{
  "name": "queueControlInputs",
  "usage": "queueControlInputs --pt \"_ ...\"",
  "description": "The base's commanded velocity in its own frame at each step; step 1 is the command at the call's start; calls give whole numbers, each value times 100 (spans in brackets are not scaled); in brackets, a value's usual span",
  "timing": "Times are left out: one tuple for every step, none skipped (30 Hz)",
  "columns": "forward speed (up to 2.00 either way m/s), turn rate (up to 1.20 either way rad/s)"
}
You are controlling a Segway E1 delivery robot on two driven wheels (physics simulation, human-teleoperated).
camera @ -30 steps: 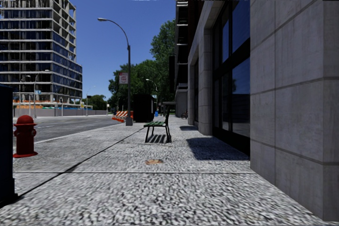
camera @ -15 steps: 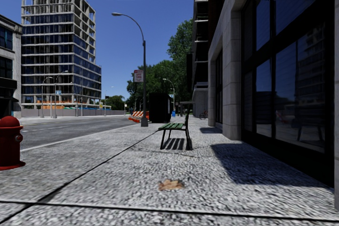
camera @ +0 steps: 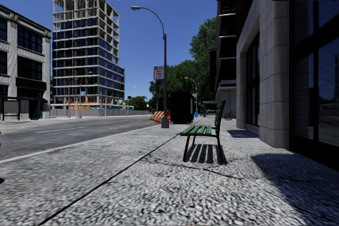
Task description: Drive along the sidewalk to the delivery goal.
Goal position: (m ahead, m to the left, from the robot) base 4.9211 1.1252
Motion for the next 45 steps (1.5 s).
queueControlInputs --pt "191 47" --pt "191 47" --pt "191 47" --pt "191 47" --pt "191 47" --pt "191 47" --pt "191 47" --pt "191 47" --pt "191 47" --pt "191 47" --pt "191 47" --pt "192 47" --pt "192 47" --pt "192 47" --pt "192 31" --pt "192 6" --pt "192 0" --pt "192 0" --pt "192 0" --pt "192 0" --pt "192 0" --pt "192 0" --pt "192 0" --pt "192 0" --pt "191 0" --pt "191 0" --pt "190 0" --pt "187 0" --pt "185 0" --pt "184 0" --pt "184 0" --pt "183 0" --pt "181 0" --pt "179 -23" --pt "178 -48" --pt "178 -79" --pt "178 -103" --pt "178 -103" --pt "178 -120" --pt "178 -120" --pt "178 -120" --pt "178 -120" --pt "178 -120" --pt "178 -120" --pt "178 -118"
